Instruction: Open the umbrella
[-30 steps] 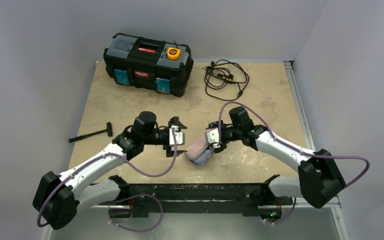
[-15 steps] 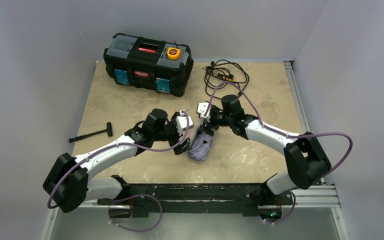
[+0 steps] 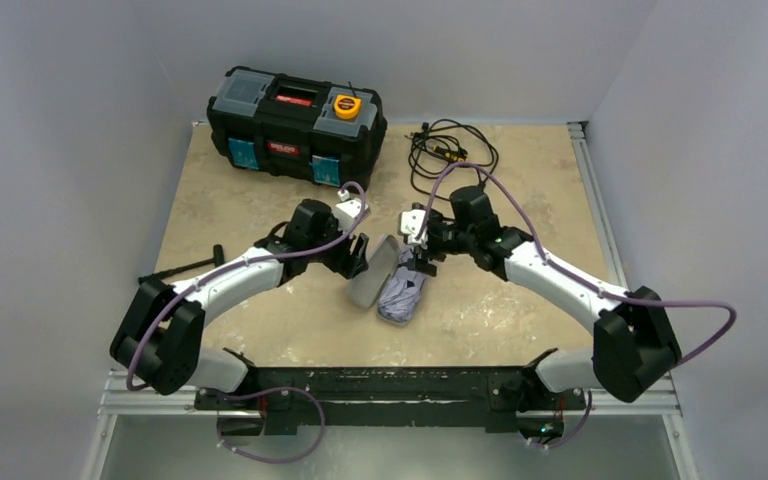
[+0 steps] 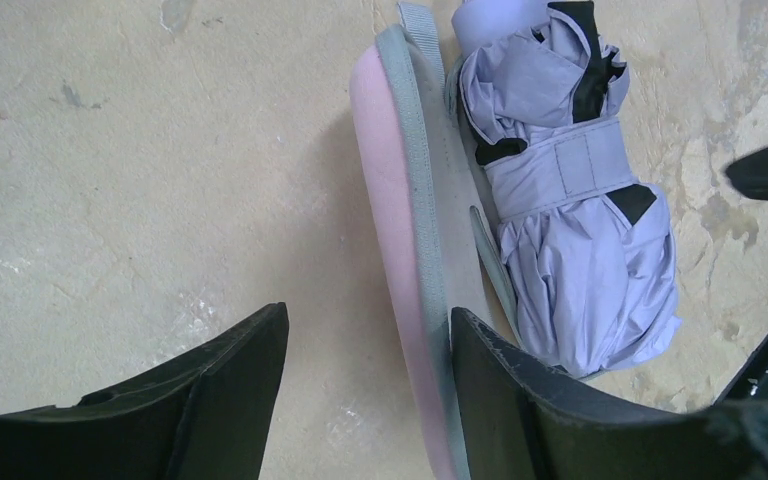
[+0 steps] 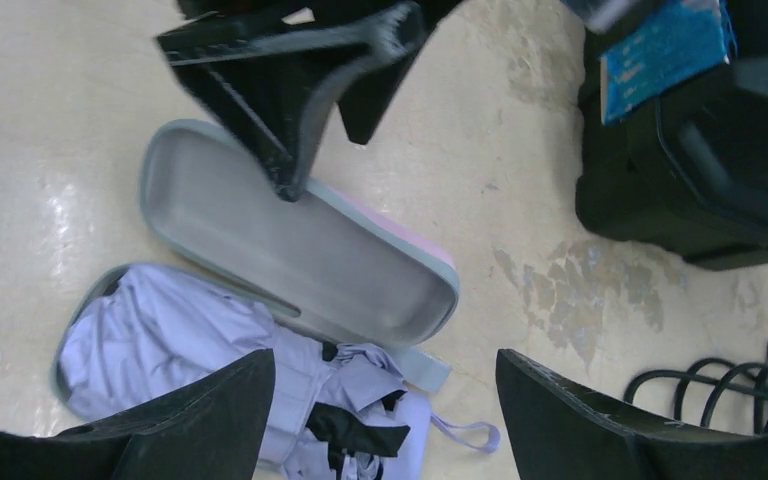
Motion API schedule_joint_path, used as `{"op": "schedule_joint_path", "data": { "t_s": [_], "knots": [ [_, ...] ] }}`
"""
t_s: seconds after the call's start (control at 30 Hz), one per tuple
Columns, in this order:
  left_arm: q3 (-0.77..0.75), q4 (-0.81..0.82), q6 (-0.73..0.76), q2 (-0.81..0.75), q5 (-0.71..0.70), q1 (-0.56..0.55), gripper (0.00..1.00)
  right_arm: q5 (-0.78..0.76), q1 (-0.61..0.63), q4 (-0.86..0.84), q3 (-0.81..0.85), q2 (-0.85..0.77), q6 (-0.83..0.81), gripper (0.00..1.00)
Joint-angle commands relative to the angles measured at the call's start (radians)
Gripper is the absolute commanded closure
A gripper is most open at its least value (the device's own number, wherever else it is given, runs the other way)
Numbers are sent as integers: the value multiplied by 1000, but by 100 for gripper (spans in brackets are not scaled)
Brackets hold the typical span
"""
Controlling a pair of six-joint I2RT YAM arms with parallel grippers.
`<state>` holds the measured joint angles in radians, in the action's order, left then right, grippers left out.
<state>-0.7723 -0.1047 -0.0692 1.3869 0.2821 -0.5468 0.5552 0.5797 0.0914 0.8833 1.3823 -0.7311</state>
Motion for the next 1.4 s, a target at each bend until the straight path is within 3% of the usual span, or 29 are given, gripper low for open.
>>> {"op": "schedule_joint_path", "data": {
  "t_s": [0.0, 0.07, 0.17, 0.3, 0.5, 0.73, 0.93, 1.23, 1.3, 1.37],
  "knots": [
    [-61, -11, -27, 25, 16, 3, 39, 92, -1, 248, 48, -64, -271, 23],
    [-75, -18, -22, 46, 15, 4, 36, 116, 6, 383, 47, -53, -488, 25],
    [-104, -55, -13, 80, 35, 22, 31, 104, 11, 455, 59, -16, -682, 28],
    [-206, -170, 50, 172, 50, 55, 30, 114, 3, 496, 119, 44, -681, 30],
    [-355, -287, 102, 251, -45, 93, 26, 113, -61, 402, 91, -14, -419, 29],
    [-246, -109, 229, 17, 1, 111, 9, 165, -167, 329, 189, 41, 14, 27],
    [-218, -119, 299, -106, 66, 111, 7, 202, -154, 121, 276, 190, 231, 17],
    [-129, -196, 401, -286, 223, 111, 5, 243, -95, 315, 571, 513, -169, 16],
    [-98, -219, 451, -331, 266, 107, 4, 256, -92, 329, 619, 565, -189, 19],
    [-81, -266, 506, -362, 269, 85, 7, 289, -88, 386, 677, 616, -222, 30]
  ]
}}
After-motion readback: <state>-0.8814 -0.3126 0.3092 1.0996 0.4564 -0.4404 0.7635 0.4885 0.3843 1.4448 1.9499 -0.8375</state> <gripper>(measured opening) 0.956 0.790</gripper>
